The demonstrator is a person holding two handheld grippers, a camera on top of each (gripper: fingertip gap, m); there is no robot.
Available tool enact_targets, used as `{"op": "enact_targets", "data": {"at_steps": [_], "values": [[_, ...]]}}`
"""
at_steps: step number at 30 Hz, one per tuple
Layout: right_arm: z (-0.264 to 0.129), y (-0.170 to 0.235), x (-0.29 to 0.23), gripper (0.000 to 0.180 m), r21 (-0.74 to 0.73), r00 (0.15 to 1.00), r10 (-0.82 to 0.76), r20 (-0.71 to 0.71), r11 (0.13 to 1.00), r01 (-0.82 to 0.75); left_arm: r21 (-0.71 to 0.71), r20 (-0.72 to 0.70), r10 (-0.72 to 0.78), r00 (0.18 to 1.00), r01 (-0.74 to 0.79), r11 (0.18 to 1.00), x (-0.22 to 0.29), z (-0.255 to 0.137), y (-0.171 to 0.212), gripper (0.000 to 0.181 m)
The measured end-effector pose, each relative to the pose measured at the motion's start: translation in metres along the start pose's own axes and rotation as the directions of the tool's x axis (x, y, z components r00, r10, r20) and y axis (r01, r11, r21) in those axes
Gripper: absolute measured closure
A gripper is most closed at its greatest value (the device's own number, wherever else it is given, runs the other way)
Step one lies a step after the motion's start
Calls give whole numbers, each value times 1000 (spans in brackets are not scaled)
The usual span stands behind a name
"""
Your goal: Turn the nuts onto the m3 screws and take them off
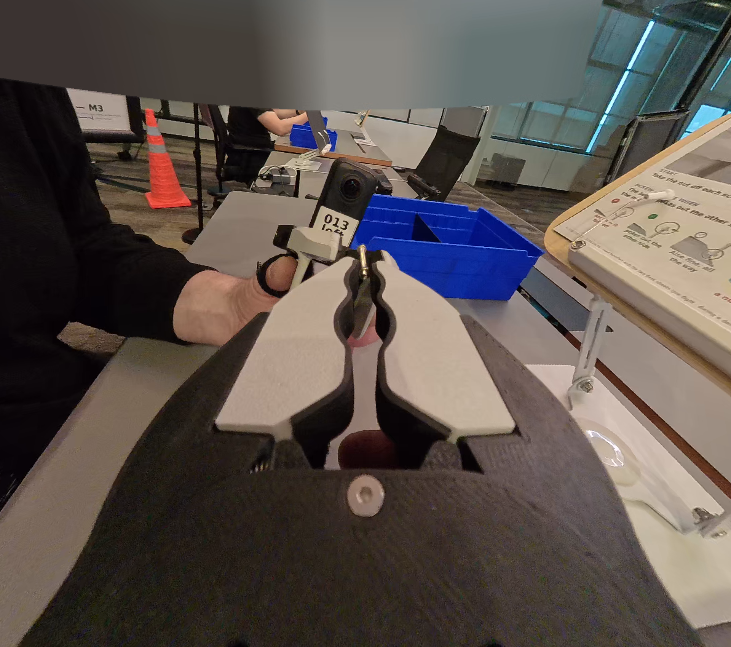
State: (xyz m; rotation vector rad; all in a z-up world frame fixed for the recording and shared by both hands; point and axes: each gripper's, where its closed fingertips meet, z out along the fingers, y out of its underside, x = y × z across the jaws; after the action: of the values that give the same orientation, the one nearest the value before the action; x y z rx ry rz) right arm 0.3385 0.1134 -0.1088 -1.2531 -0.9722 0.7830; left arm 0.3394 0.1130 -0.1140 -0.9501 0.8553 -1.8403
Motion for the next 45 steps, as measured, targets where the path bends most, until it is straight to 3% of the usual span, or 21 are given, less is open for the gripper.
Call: {"op": "enact_targets", "data": {"at_steps": [8, 13, 20, 23, 30, 35, 41, 45], "values": [[-22, -9, 17, 174, -21, 994, -48, -99, 999, 47, -16, 35, -10, 999, 10, 1000, -7, -3, 0, 142], [-78, -22, 72, 174, -124, 941, -134, -310, 987, 99, -104, 148, 101, 984, -86, 991, -21, -20, -2, 160], [-173, -6, 174, 175, -367, 761, -258, -595, 930, 28, -235, 214, 234, 948, -182, 955, -33, -47, -6, 181], [-200, 31, 214, 174, -498, 717, -301, -629, 864, -74, -307, 262, 301, 917, -216, 927, -43, -54, -1, 181], [-231, 129, 276, 174, -610, 732, -213, -647, 721, -329, -306, 275, 274, 922, -186, 934, -48, -53, 7, 170], [-246, 187, 292, 174, -716, 761, -195, -619, 538, -445, -318, 271, 257, 928, -166, 934, -50, -51, 14, 163], [-259, 222, 292, 174, -774, 776, -187, -603, 372, -512, -302, 289, 238, 927, -148, 942, -55, -53, 13, 163], [-264, 217, 286, 160, -773, 776, -168, -608, 345, -532, -315, 291, 253, 923, -157, 936, -56, -52, 15, 157]]}}
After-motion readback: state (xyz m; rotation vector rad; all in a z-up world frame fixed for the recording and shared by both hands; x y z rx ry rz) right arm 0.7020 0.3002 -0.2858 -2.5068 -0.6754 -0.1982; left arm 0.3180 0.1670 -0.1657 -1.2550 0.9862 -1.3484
